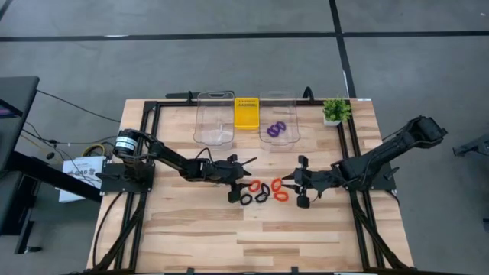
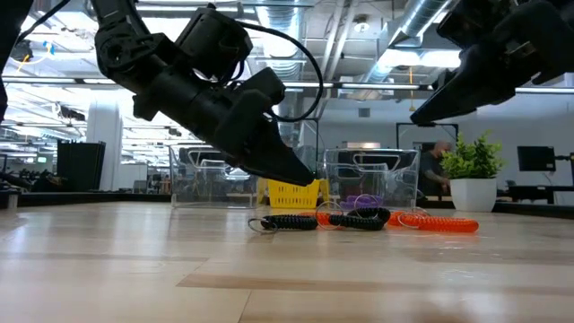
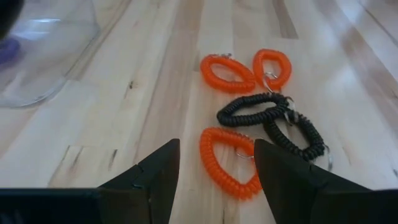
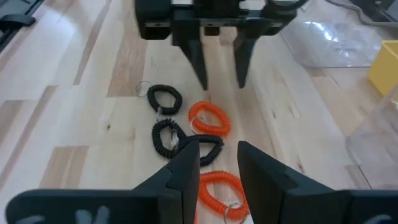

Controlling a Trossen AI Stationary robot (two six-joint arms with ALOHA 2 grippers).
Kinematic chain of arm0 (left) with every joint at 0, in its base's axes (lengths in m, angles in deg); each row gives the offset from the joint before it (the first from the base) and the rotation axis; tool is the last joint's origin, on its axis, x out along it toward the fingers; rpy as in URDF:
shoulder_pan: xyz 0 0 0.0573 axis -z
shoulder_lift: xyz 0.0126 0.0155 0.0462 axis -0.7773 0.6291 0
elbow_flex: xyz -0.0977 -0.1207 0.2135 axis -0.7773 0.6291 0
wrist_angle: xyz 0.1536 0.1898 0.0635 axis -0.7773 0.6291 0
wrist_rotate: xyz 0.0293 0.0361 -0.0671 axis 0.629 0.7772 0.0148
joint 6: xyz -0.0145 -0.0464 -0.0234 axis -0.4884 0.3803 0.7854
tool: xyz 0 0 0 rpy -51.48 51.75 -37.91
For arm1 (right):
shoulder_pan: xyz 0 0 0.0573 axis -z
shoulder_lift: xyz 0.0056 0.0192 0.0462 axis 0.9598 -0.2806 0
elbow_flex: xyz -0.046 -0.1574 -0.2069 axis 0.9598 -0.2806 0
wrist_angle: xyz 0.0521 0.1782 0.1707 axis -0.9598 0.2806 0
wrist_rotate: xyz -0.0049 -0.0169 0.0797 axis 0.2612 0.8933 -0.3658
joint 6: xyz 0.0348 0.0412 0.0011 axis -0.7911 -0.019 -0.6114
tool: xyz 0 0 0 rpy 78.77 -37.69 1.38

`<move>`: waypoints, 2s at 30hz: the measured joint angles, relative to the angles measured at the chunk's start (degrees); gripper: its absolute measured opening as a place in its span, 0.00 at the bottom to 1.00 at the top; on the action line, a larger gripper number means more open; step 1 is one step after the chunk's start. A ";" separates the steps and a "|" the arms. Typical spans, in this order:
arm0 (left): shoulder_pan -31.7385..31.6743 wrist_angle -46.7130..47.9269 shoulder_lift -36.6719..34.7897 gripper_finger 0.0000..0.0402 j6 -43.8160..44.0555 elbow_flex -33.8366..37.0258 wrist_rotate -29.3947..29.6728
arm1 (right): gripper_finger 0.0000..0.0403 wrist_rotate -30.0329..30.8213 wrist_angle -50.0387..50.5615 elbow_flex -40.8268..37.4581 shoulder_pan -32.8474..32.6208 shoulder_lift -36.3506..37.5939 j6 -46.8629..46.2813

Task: Sort spring keychains
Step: Put the top left orange spring keychain into the left transparent bin

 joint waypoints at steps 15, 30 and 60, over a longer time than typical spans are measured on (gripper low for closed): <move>-0.61 -0.27 0.24 0.51 0.98 0.01 2.86 | 0.25 0.02 0.14 0.37 -0.77 -0.11 0.57; -2.22 4.56 12.24 0.51 1.25 -10.03 2.11 | 0.25 0.00 0.36 0.37 -0.77 -0.11 0.55; -1.78 8.18 9.45 0.07 2.34 -9.62 -1.71 | 0.25 -0.20 0.38 0.37 -0.80 -0.11 0.48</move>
